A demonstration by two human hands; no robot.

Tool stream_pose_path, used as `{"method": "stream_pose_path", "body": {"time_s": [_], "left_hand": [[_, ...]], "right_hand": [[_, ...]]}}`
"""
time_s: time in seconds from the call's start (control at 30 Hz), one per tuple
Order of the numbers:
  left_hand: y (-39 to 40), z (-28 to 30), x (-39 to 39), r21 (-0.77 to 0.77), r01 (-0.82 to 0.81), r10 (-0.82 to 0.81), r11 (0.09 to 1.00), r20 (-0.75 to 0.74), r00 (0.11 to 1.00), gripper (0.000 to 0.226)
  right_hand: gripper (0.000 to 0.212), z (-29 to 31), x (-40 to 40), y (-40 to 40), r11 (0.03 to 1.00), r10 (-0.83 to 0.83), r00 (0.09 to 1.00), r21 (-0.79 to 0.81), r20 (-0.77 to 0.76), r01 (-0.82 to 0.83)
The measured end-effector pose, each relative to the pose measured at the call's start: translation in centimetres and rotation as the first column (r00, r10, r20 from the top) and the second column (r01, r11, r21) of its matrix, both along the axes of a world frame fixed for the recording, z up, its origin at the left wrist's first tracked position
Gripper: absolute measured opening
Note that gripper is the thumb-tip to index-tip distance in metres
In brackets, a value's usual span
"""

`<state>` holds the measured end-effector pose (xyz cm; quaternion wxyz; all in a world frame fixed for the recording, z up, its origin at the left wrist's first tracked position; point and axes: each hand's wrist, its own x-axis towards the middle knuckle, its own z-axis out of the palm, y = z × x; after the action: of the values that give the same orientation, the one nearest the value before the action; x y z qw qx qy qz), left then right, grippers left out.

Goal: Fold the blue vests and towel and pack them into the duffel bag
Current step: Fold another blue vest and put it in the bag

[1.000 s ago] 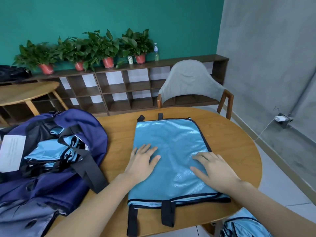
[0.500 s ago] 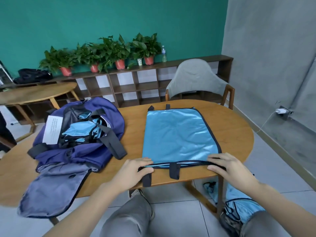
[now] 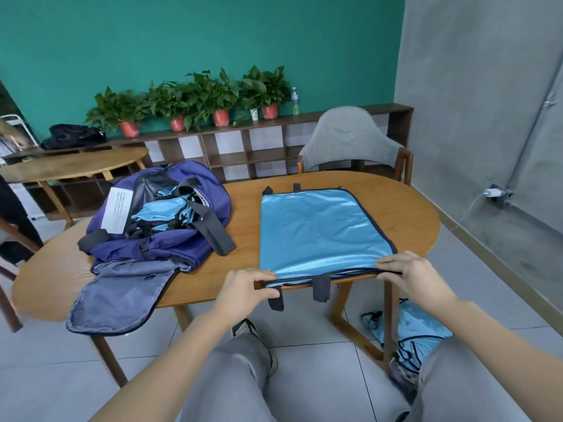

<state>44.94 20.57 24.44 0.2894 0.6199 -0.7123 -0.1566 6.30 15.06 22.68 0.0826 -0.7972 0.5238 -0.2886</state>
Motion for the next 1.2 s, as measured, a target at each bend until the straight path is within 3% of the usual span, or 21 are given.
{"method": "stream_pose_path", "body": {"time_s": [0.13,0.23,0.47,0.6,0.73,0.87,1.0,1.2], "left_hand": [[0.5,1.0,-0.8,0.013,0.015,-0.016,1.0,0.067,0.998,0.017],[1.2,2.1,-1.1,0.039,0.013,-0.015,0.999,0.066,0.998,0.003],[1.2,5.5,-1.1,-0.011,0.03,-0.031,0.999,-0.186,0.982,0.022],[-0.4,8.0,-1.4,-0.093,0.002,-0.036,0.996,-0.368,0.929,0.003],[-4.5,7.9,-1.6,-0.132,-0.096,0.036,0.987,-0.397,0.917,0.006],[-10.0,5.0,-0.8,-0.111,-0.211,0.17,0.971,-0.296,0.94,0.007],[-12.4,1.4,-0.1,-0.037,-0.292,0.281,0.956,-0.187,0.941,0.012],[-12.3,0.2,0.2,-0.005,-0.343,0.334,0.939,-0.208,0.919,0.009]], "right_hand": [[0.014,0.7,0.2,0.8,1.0,0.006,0.999,-0.003,0.043,-0.006],[0.007,2.2,0.2,2.1,0.996,0.002,0.993,0.091,0.115,-0.013],[0.009,7.6,0.2,2.9,0.986,0.02,0.942,0.147,0.335,-0.073],[0.007,10.1,0.7,1.1,0.985,-0.012,0.912,0.163,0.41,-0.06],[0.007,10.1,2.3,-3.7,0.99,-0.063,0.897,0.144,0.437,-0.001],[0.015,7.9,4.4,-9.6,0.979,-0.095,0.909,0.202,0.407,0.011],[0.023,4.3,5.4,-13.1,0.966,-0.111,0.955,0.255,0.276,0.039],[0.012,3.1,4.9,-13.5,0.966,-0.119,0.973,0.251,0.196,0.068]]}}
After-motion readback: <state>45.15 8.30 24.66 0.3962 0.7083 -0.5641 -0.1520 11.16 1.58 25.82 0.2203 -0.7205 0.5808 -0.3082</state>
